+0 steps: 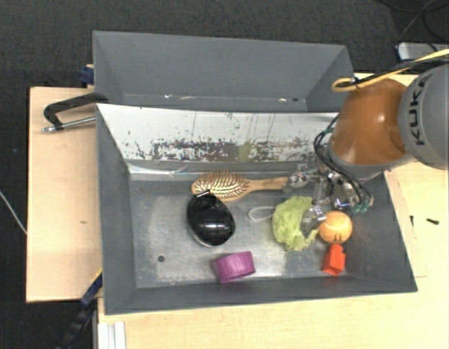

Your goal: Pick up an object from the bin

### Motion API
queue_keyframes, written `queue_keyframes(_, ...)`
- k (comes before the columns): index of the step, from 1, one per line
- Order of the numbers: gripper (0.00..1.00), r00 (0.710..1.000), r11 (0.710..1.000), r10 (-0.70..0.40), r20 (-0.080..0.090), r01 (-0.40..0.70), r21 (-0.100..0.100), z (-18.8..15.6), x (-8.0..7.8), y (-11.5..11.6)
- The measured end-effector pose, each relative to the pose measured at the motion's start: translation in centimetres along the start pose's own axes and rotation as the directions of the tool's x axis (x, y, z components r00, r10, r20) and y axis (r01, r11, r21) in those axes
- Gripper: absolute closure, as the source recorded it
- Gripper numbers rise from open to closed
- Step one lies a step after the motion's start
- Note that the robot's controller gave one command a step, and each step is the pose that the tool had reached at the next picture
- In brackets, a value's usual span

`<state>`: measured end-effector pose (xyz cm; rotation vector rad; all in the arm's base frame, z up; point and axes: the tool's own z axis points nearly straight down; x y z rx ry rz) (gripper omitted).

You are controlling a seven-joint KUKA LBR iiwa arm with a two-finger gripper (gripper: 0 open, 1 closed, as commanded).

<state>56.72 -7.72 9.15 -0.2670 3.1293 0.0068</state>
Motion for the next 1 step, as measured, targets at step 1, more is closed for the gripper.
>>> queue_keyframes(1,1.00,0.997,0.997,-0.082,0.005,0.082,0.013,1.31,-5.53,8.69)
